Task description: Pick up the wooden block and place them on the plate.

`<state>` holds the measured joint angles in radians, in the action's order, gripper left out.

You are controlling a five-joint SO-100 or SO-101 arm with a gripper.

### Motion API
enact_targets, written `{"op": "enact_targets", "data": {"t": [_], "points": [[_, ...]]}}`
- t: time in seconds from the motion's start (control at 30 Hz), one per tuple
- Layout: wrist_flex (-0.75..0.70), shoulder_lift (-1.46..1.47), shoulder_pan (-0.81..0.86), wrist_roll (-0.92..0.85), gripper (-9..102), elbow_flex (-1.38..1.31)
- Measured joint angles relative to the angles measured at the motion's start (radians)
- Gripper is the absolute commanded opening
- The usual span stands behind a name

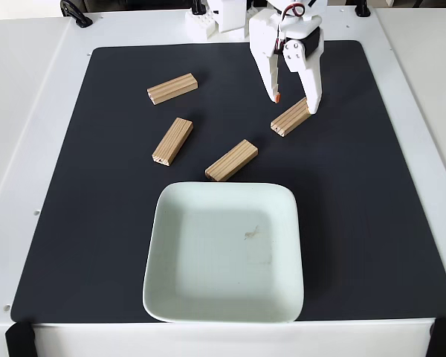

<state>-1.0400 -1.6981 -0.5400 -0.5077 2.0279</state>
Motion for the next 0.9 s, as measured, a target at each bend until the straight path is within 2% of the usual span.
{"op": "enact_targets", "data": {"t": [0.9], "points": [[0.103,0.120,-0.060,0.098,27,-0.018]]}}
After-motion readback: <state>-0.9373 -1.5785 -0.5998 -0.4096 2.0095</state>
